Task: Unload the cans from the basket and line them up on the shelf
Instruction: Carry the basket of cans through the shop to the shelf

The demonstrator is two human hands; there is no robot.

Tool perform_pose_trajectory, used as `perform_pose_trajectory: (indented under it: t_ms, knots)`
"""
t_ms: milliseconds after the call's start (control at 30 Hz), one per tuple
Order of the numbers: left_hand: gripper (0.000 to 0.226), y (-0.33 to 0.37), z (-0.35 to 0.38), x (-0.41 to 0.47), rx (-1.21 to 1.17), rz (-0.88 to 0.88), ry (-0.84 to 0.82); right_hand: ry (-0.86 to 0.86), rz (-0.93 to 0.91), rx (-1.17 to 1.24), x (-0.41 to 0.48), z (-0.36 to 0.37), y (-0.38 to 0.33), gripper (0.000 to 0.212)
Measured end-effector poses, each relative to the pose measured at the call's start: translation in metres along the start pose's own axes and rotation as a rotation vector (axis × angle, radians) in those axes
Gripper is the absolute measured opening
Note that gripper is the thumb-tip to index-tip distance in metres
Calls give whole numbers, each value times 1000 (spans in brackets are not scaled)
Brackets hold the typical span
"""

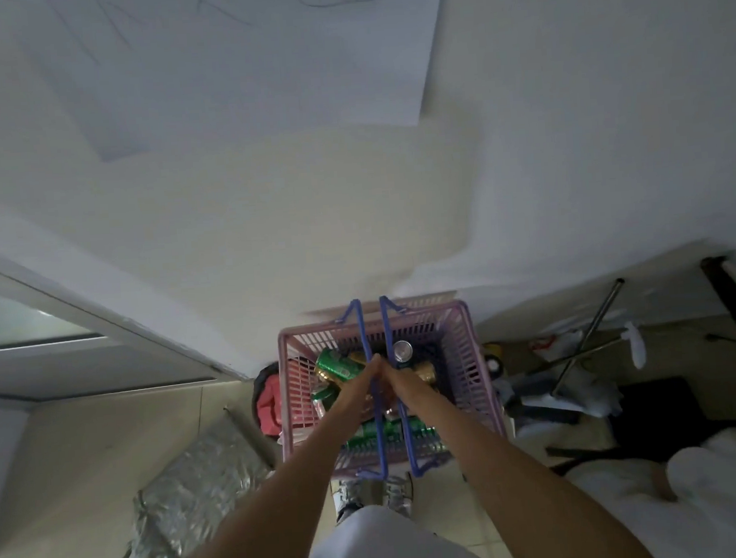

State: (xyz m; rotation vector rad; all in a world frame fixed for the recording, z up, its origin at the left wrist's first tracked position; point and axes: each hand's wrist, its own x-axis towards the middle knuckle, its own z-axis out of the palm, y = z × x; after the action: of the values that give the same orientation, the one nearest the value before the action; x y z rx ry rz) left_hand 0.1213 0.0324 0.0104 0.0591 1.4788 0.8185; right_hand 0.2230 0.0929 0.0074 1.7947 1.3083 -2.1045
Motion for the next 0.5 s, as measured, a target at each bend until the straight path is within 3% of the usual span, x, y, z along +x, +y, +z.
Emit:
perform_pose_trajectory:
  t_ms: [267,400,500]
  knots:
    - [44,-6,7,-4,-84,-34,-86,-181,71,261,6,-3,31,43]
    - [30,-4,12,0,-60,-46,-33,-213,73,299,2,-3,29,39]
    - [20,-6,11,8,-9,-72,-15,-173,86,337,-6,3,27,19]
